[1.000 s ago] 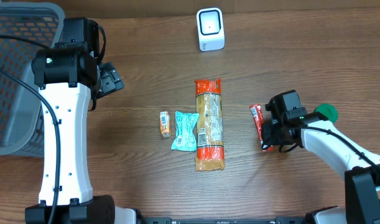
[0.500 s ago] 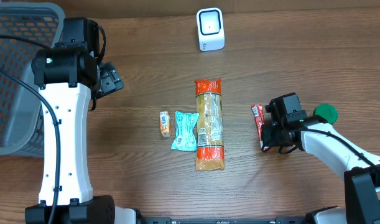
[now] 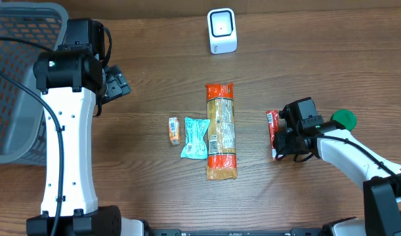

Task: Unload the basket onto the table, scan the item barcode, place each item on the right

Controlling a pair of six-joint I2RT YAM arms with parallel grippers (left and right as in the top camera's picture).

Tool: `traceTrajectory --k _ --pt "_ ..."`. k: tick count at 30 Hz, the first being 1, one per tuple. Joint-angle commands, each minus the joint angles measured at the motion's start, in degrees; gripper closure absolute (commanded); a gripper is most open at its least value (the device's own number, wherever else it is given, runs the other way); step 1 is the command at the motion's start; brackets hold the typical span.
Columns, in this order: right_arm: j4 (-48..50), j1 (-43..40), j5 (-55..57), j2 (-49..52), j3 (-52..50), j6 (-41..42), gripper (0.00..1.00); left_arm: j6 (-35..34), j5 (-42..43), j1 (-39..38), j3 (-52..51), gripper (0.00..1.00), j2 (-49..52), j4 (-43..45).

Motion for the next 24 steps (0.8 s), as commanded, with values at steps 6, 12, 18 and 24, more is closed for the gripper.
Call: traceTrajectory --k 6,12,18,24 --pt "-2.34 0.02 -0.57 0.85 1.14 -0.04 0.56 1.05 -0.72 0.15 0.26 0.00 0.46 -0.09" --pt "-3.06 0.02 -1.60 0.90 0.98 0.00 0.56 1.05 -0.72 0.15 0.26 0.00 0.46 -0.11" --pt "-1.33 0.04 -1.62 0.94 -0.37 0.17 0.53 1.05 -0.72 0.15 0.26 0.00 0.48 -0.11" --pt "-1.86 0.04 -1.57 0.94 -0.48 0.17 0.57 1.05 -0.72 0.15 0.26 0.00 0.46 -0.11"
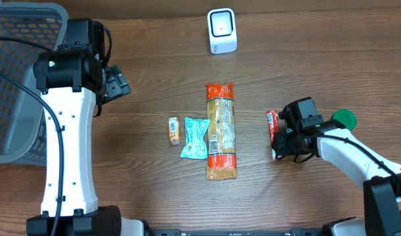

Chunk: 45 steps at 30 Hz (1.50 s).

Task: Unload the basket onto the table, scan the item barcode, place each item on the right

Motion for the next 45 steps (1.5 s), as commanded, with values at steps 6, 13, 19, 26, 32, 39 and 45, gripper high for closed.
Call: traceTrajectory --k 6,13,19,26,32,39,45 --pt "-1.97 0.15 1.18 2.03 -1.03 0.17 0.59 1.05 -0.72 0.15 0.26 0.00 0.46 -0.11" --pt "-0.61 2.03 2.71 4.85 -0.96 0.17 0.68 1.05 -0.72 0.15 0.26 0.00 0.46 -0.11" --pt "-3.61 2.01 10.64 4.74 0.55 5.49 0.75 1.05 -0.72 0.15 0.26 0.00 0.46 -0.11" --pt "-3.45 2.01 9.07 4.74 0.72 6.03 0.73 1.05 -0.72 0.15 0.26 0.00 0.48 -0.11" --pt "-3.48 2.01 9.07 4.74 0.72 6.01 0.87 1.05 -0.72 0.15 0.26 0.00 0.46 -0.11" --pt "-3.45 2.01 6.16 4.74 0.72 4.02 0.90 1.05 -0.72 0.15 0.26 0.00 0.46 -0.09" --pt "-6.03 0.81 1.73 4.48 2.60 2.93 0.96 1.05 -0.72 0.15 0.26 0.00 0.48 -0.11"
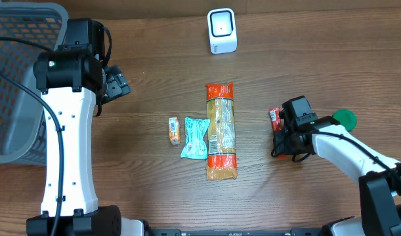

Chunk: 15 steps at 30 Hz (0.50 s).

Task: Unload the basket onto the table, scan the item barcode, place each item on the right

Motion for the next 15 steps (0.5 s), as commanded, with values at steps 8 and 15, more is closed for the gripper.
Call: traceTrajectory --k 8,15 --pt "-9.99 -1.99 -5.66 -2.69 6.38 -2.21 0.96 1.05 -0.72 0.15 0.26 0.00 0.46 -0.11" --pt "-11.69 -1.99 -11.54 -11.65 6.82 -4.13 0.96 1.05 -0.63 0.15 0.26 0.00 0.48 -0.09"
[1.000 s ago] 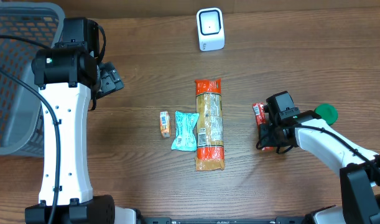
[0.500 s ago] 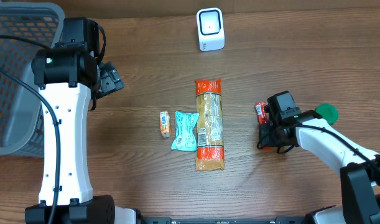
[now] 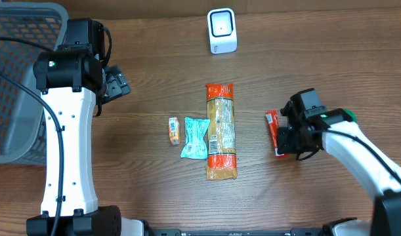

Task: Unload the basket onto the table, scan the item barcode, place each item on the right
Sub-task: 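Carry the red packet up to the white scanner with the right gripper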

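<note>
My right gripper [image 3: 283, 136] is shut on a narrow red packet [image 3: 273, 126] at the right of the wooden table; the packet sticks out to the left of the fingers, and its lower end is partly covered by them. The white barcode scanner [image 3: 222, 31] stands at the far middle of the table, well away from the packet. My left gripper [image 3: 123, 84] hangs at the left, its dark fingers apart with nothing between them.
A long orange pasta pack [image 3: 220, 131] lies in the middle, with a teal packet [image 3: 195, 137] and a small orange item [image 3: 174, 130] to its left. A grey mesh basket [image 3: 13, 85] fills the far left. A bit of a green object [image 3: 348, 115] shows behind my right arm.
My right gripper and forearm have shifted slightly right and appear nearer the camera. The red packet has changed pose with them, showing more of its length. The left arm has not moved.
At the first two moments my right gripper sat against the red packet on the table, unmoved. Then the packet was tilted and drawn under the fingers. Now it is held in the gripper at the right of the pasta pack. The left arm stayed still throughout.
</note>
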Controlling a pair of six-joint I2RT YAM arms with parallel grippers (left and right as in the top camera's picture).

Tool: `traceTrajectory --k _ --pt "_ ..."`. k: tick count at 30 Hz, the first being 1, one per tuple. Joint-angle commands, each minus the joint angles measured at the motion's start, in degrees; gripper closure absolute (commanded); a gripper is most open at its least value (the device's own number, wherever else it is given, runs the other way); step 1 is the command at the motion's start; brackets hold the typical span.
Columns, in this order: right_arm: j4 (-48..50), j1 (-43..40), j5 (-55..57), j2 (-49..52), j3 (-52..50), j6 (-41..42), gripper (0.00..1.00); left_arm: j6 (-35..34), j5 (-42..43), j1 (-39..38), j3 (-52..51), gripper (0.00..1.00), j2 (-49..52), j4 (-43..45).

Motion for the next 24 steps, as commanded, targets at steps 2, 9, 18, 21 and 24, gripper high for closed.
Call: traceTrajectory --k 2,9,18,21,24 --pt "-1.44 -0.15 -3.48 -6.36 1.60 -1.25 0.96 1.05 -0.72 0.15 0.26 0.01 0.46 -0.07" --pt "-2.47 -0.15 -20.20 -14.51 2.27 -10.25 0.96 1.05 -0.70 0.15 0.26 0.00 0.46 -0.09" --pt "-4.92 -0.04 -21.68 -24.30 4.63 -10.27 0.96 1.05 -0.70 0.15 0.26 0.01 0.46 -0.11" --pt "-5.11 -0.02 -21.81 -26.73 4.63 -10.27 0.96 1.05 -0.70 0.15 0.26 0.00 0.48 -0.09" --pt "-4.94 -0.04 -24.98 -28.06 4.63 -10.78 0.96 1.05 -0.70 0.15 0.26 0.00 0.46 -0.09"
